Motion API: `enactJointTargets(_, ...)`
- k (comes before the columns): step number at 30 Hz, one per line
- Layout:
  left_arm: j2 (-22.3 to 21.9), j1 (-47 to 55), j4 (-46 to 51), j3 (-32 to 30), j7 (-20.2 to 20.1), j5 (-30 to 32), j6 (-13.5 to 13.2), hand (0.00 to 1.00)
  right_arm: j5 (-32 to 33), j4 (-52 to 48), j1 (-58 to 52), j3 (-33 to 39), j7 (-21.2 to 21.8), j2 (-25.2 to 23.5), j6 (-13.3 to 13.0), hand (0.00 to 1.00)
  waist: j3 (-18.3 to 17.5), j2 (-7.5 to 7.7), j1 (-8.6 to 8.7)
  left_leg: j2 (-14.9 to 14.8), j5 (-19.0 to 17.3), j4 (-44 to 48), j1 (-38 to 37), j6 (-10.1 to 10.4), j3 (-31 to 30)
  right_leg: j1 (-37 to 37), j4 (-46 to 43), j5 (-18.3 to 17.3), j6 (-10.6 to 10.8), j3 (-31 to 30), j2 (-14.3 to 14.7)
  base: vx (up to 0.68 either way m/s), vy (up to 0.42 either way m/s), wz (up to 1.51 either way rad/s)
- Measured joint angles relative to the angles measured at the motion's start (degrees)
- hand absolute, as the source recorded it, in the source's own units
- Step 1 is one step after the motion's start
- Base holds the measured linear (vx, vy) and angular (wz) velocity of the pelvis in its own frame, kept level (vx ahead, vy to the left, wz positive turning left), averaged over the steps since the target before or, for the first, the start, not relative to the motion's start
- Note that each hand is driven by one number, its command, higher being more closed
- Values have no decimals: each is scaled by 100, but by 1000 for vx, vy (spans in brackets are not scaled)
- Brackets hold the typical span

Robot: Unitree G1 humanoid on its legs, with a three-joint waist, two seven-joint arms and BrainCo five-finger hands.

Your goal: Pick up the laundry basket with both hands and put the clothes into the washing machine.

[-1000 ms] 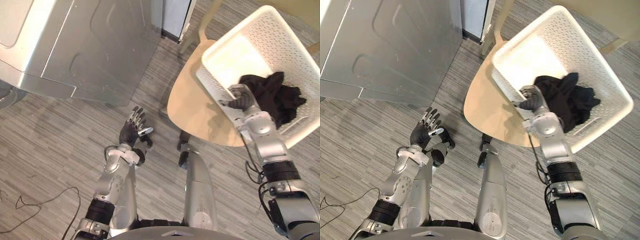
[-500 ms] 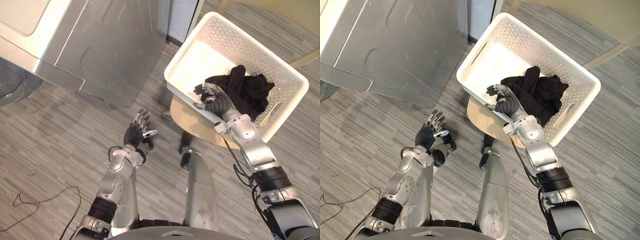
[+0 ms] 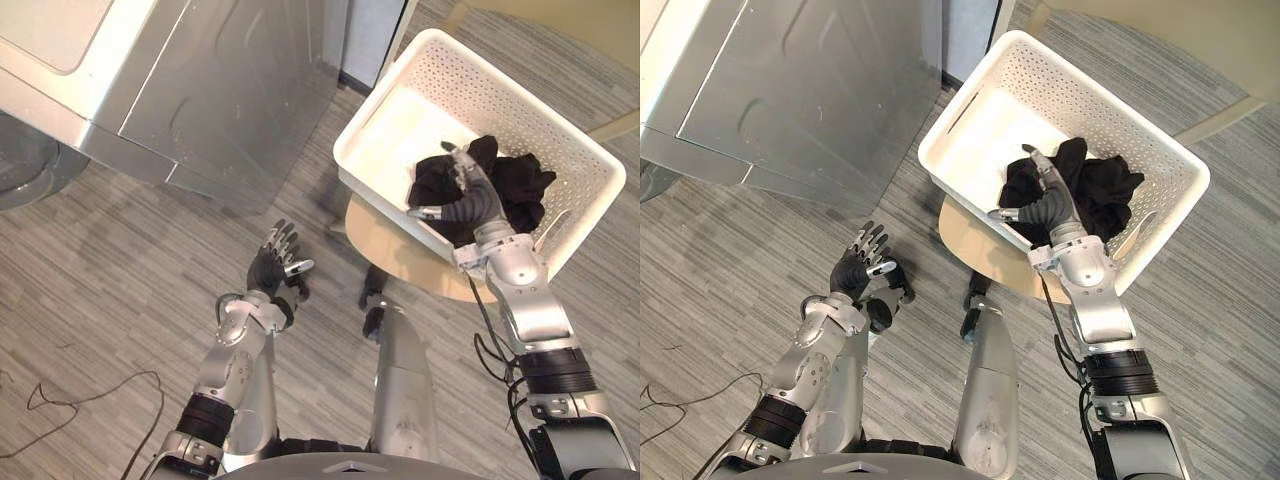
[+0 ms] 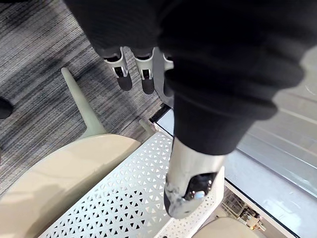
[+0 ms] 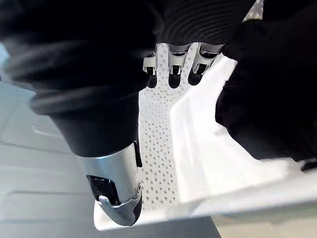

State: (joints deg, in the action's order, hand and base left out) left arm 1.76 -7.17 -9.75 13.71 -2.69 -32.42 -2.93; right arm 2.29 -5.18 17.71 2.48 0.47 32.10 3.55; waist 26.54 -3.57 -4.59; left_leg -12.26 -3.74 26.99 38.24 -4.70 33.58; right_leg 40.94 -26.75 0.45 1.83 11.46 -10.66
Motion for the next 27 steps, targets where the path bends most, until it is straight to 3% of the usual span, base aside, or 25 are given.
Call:
enactJointTargets(6,35,5,6,44,-10,-1,-1,0,-13,-809,-165,611,-387,91,-266,0,0,0,14,-27,-27,62,2,-26,13,0,9,-1,3,-14,5,3,-14,-2)
enactJointTargets(9,41,23,6,59,-28,-1,0,0,-219,-807,-303,615,-422,250,-252,0,0,1,13,-36,-36,83,3,-19,15,-1,2,0,2,-16,5,5,-20,-1)
enactJointTargets(13,43,121,21,58,-66,-1,3,0,-1092,-600,-587,649,-170,280,-28,0,0,1,25,-35,-38,82,54,-23,-5,27,19,0,3,1,2,12,-33,2)
enactJointTargets(16,44,238,60,52,-68,-1,11,0,-1630,312,-503,676,26,281,200,0,1,1,21,-26,-53,72,175,-46,-13,127,38,1,4,10,-6,5,-22,2)
enactJointTargets(18,45,275,81,46,-68,0,11,0,-1629,765,-410,672,61,281,288,0,3,1,10,-18,-49,69,214,-41,-7,173,36,6,5,7,-14,0,0,0)
enactJointTargets(23,48,315,243,-19,-69,-1,9,0,-1632,1487,19,511,111,343,296,0,24,-19,11,-7,-28,74,362,-10,0,350,-20,16,-5,0,-26,9,-33,1)
enactJointTargets(27,39,330,268,-46,-143,-1,9,0,-2562,2437,614,41,398,498,291,0,26,-20,16,-7,-24,78,486,-4,-3,505,-88,16,-7,-2,-36,10,-55,1)
